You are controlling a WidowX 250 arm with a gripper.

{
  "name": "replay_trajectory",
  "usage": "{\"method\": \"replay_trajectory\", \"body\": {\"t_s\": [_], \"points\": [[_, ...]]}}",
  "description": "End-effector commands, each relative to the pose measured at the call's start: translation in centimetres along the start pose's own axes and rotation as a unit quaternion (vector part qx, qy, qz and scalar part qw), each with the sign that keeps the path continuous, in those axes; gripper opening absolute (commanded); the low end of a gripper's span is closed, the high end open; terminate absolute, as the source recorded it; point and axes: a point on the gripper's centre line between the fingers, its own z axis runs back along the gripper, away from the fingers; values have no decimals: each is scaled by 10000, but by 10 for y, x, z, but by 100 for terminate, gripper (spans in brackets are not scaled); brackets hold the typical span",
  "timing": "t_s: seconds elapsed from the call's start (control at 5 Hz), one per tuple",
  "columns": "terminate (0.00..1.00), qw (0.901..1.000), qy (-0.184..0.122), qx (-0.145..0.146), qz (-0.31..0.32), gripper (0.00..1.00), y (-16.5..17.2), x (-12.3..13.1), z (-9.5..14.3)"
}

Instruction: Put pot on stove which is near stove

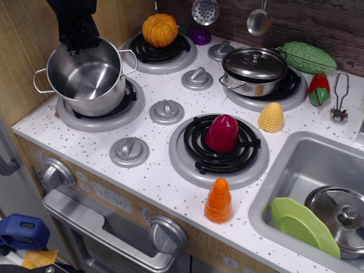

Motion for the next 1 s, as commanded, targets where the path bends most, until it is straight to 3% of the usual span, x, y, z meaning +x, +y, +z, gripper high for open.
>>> {"method": "replay_trajectory", "body": {"t_s": [0.0, 0.2, 0.4, 0.6, 0.8], "points": [[0, 9998, 16, 160, -155, 0, 18, -4, 10], [0, 9998, -45, 103, -158, 0, 19, -6, 8], [0, 9993, -230, 96, -283, 100, 20, -7, 5], [0, 9993, -230, 96, -283, 100, 20, -7, 5], [100, 9993, -230, 96, -283, 100, 20, -7, 5]]}}
